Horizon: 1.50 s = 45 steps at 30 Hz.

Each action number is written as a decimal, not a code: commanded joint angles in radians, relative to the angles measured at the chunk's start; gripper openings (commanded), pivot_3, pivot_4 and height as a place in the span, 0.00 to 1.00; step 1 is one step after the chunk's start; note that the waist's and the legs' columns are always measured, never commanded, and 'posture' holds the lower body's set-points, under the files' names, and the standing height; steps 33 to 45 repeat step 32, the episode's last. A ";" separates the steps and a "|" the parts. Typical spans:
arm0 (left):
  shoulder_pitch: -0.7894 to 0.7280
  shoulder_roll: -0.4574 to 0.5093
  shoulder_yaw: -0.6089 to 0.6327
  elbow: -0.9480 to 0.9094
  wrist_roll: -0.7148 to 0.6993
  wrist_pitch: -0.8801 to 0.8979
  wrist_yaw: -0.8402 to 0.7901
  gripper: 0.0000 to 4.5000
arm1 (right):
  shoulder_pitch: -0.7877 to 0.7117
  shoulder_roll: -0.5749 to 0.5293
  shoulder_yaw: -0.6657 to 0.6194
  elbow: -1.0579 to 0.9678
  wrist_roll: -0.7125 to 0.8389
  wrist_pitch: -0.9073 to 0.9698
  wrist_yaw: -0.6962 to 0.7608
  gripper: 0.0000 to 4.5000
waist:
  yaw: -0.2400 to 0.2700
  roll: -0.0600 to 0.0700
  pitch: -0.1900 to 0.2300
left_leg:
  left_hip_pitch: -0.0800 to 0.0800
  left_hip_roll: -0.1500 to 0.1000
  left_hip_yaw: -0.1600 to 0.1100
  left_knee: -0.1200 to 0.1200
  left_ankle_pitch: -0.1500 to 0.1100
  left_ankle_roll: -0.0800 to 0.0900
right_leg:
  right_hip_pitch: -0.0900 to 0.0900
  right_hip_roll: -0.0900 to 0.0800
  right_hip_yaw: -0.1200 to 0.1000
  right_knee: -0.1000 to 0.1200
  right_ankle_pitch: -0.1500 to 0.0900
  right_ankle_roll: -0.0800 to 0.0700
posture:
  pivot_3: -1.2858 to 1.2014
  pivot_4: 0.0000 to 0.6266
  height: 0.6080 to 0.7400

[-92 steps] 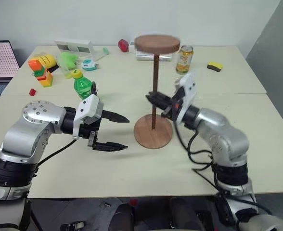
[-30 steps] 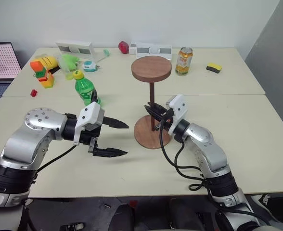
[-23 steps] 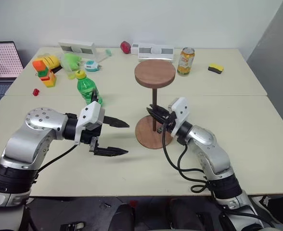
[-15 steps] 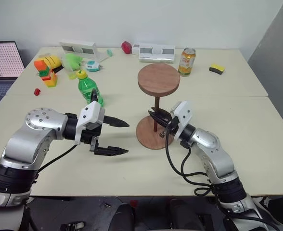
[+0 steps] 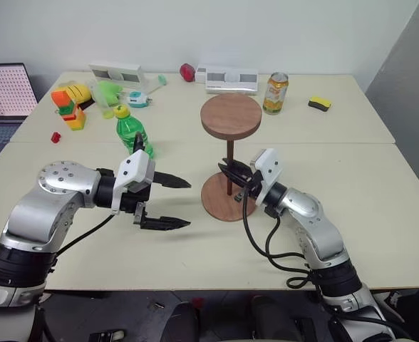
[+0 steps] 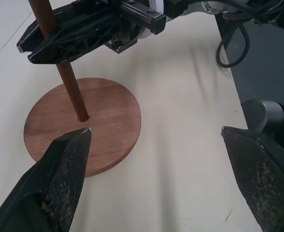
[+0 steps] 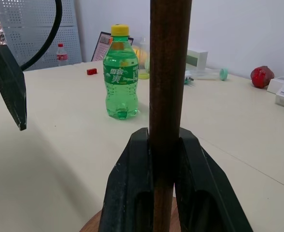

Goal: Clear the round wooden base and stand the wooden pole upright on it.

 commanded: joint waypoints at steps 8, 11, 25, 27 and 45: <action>-0.005 -0.001 0.023 -0.021 -0.017 0.003 0.007 1.00 | 0.004 -0.004 -0.040 0.001 0.012 0.078 -0.021 0.55 | -0.003 0.001 0.002 | -0.005 0.000 0.001 0.000 0.000 0.000 | -0.005 0.000 0.001 0.000 0.000 0.000 | 0.52 0.24 1.00; -0.009 -0.003 0.021 -0.017 -0.016 0.002 0.006 1.00 | -0.002 -0.006 -0.062 -0.028 0.033 0.097 -0.024 0.71 | -0.006 0.001 0.002 | -0.005 0.001 0.000 0.000 0.000 0.000 | -0.005 0.001 0.000 0.000 0.000 0.000 | 0.52 0.24 1.00; -0.011 0.052 0.065 0.028 -0.017 0.077 0.007 1.00 | 0.161 -0.495 -0.266 -0.446 0.349 0.432 0.303 0.99 | 0.010 0.001 0.003 | -0.009 0.000 -0.001 0.000 0.000 0.000 | -0.006 0.000 -0.001 -0.003 0.000 0.000 | 0.52 0.24 1.00; 0.005 0.063 0.078 0.021 -0.024 0.073 0.002 1.00 | 0.160 -0.545 -0.309 -0.466 0.386 0.443 0.330 0.99 | 0.008 0.002 0.003 | -0.008 0.000 0.000 0.000 0.000 0.000 | -0.006 0.000 0.000 -0.001 0.000 0.000 | 0.52 0.24 1.00; 0.027 0.070 0.096 0.020 -0.016 0.048 0.006 1.00 | 0.130 -0.633 -0.363 -0.484 0.450 0.451 0.382 0.99 | 0.013 0.002 0.003 | -0.008 0.000 0.000 0.000 0.000 0.000 | -0.005 0.000 -0.001 -0.002 0.000 0.000 | 0.52 0.24 1.00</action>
